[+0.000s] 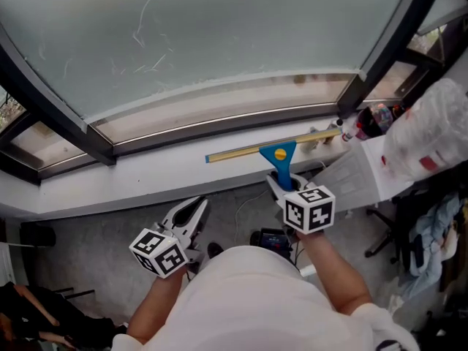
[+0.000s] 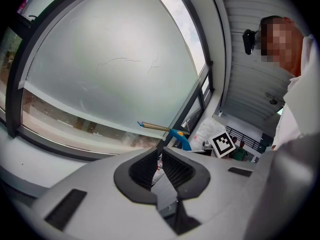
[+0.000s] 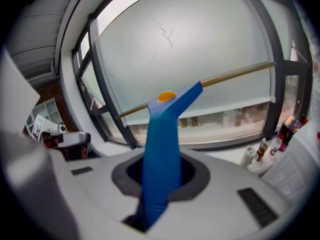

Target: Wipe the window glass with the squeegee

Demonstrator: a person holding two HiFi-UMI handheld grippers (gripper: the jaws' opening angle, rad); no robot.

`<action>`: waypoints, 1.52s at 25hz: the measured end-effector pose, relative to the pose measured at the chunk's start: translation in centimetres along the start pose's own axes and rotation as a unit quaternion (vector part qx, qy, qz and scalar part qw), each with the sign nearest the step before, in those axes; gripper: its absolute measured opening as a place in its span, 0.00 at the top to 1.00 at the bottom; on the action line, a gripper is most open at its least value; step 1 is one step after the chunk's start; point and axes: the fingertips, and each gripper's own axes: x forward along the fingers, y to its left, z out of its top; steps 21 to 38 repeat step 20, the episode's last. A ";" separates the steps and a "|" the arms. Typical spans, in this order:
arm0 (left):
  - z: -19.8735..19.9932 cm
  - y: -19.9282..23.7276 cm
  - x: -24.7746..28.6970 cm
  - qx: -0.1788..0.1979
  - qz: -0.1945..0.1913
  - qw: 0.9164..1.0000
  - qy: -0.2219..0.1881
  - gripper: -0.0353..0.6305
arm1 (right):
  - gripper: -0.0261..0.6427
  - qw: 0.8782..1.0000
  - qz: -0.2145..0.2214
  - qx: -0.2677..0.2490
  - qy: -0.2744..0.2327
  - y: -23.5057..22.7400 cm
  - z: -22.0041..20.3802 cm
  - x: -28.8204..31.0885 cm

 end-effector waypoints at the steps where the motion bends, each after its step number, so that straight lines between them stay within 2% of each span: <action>1: 0.3 -0.1 0.0 0.001 -0.001 1.000 -0.001 0.87 | 0.85 1.000 -0.001 -0.001 -0.003 -0.1 0.4 -0.1; 7: 0.7 -0.8 0.5 0.004 -0.007 1.000 0.001 0.87 | 0.85 1.000 -0.010 -0.004 -0.025 -0.8 2.5 -0.7; 18: -1.7 -1.9 1.8 0.007 -0.018 0.999 0.030 0.87 | 0.85 0.999 -0.019 0.019 -0.025 -2.4 0.3 -1.7; 38: -1.7 -2.0 1.9 0.007 -0.019 0.999 0.032 0.87 | 0.85 0.999 -0.019 0.020 -0.024 -2.5 0.1 -1.8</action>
